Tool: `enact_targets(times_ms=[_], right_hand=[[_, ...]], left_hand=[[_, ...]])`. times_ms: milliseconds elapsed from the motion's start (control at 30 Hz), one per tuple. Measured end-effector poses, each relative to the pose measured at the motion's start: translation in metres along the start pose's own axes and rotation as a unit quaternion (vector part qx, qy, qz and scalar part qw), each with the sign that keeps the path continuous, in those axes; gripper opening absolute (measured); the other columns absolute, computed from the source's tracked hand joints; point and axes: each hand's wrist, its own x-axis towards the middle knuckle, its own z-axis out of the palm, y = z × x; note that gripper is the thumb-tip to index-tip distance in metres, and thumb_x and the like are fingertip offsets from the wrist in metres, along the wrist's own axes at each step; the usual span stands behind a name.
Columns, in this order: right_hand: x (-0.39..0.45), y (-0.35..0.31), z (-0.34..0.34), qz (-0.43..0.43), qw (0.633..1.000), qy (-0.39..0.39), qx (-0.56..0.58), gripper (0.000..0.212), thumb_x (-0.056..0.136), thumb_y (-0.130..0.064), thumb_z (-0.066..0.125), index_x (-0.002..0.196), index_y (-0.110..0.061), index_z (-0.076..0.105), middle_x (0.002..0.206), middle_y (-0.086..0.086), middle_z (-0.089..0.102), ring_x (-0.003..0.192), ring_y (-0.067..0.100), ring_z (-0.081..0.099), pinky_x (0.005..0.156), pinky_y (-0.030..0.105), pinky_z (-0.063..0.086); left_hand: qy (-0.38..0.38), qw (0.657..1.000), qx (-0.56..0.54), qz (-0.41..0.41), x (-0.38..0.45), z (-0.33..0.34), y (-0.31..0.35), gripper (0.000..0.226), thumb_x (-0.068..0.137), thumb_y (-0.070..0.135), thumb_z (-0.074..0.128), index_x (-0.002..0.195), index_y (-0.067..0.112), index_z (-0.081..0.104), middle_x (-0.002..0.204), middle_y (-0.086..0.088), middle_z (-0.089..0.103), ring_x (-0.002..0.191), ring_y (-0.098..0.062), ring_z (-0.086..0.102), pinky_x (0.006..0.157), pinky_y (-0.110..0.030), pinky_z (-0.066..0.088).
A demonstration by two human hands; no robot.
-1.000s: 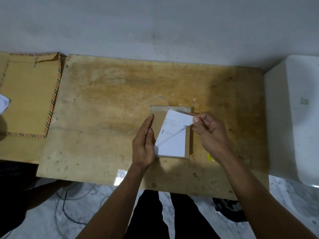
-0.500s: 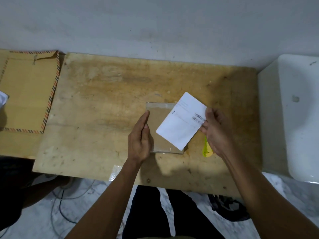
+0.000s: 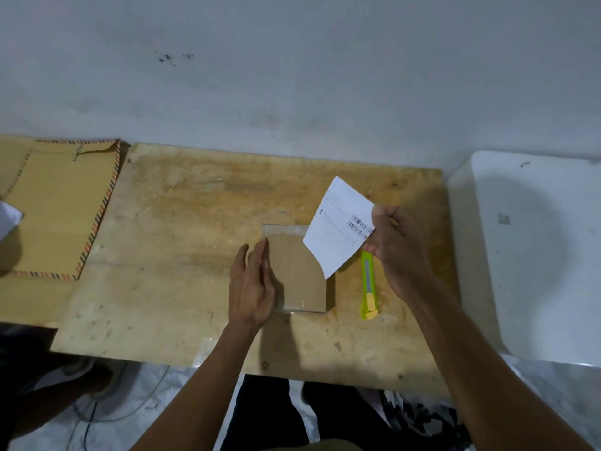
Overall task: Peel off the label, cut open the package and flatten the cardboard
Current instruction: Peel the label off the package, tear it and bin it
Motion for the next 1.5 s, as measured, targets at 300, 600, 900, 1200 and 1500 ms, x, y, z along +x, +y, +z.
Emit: enact_targets(times_ms=[300, 600, 900, 1200, 1500], right_hand=[[-0.022, -0.050, -0.001, 0.018, 0.995, -0.068, 0.075, 0.023, 0.101, -0.021, 0.053, 0.107, 0.001, 0.059, 0.103, 0.025, 0.071, 0.098, 0.042, 0.070, 0.085, 0.059, 0.056], [-0.023, -0.085, -0.010, -0.022, 0.998, -0.042, 0.051, 0.015, 0.096, -0.017, 0.062, 0.088, -0.005, 0.069, 0.088, 0.015, 0.075, 0.079, 0.032, 0.073, 0.065, 0.045, 0.060], [-0.044, -0.109, -0.018, -0.275, 0.931, 0.004, -0.242, 0.043, 0.084, -0.045, 0.071, 0.125, -0.032, 0.062, 0.124, -0.011, 0.056, 0.112, 0.007, 0.056, 0.098, 0.028, 0.045], [-0.053, -0.123, 0.016, -0.370, 0.834, -0.042, -0.408, 0.013, 0.095, -0.036, 0.060, 0.092, -0.031, 0.070, 0.089, -0.015, 0.067, 0.093, 0.007, 0.050, 0.078, 0.036, 0.048], [-0.069, -0.130, 0.043, -0.352, 0.835, -0.002, -0.423, 0.014, 0.095, -0.035, 0.057, 0.090, -0.027, 0.068, 0.092, -0.014, 0.066, 0.094, 0.008, 0.049, 0.075, 0.030, 0.044]], left_hand=[[-0.043, 0.975, -0.027, 0.218, 0.004, -0.059, 0.109, 0.067, 0.095, 0.042, 0.064, 0.153, 0.032, 0.032, 0.165, 0.001, 0.021, 0.149, 0.005, 0.017, 0.107, -0.006, 0.026], [0.000, 0.970, -0.027, 0.240, 0.011, -0.081, 0.151, 0.053, 0.083, 0.033, 0.080, 0.133, 0.023, 0.063, 0.116, 0.007, 0.062, 0.100, 0.000, 0.054, 0.084, -0.002, 0.038], [0.048, 0.971, -0.014, 0.234, 0.022, -0.098, 0.171, 0.015, 0.087, 0.024, 0.076, 0.101, 0.020, 0.079, 0.088, 0.015, 0.043, 0.086, -0.013, 0.051, 0.071, -0.009, 0.035], [-0.016, 0.965, -0.033, 0.261, 0.040, -0.145, 0.172, 0.017, 0.090, 0.027, 0.072, 0.106, 0.023, 0.074, 0.091, 0.014, 0.066, 0.083, -0.003, 0.060, 0.071, -0.017, 0.045], [0.003, 0.948, -0.040, 0.316, 0.054, -0.164, 0.161, 0.012, 0.092, 0.029, 0.068, 0.089, 0.023, 0.079, 0.087, 0.012, 0.067, 0.087, -0.010, 0.060, 0.071, -0.024, 0.045]])
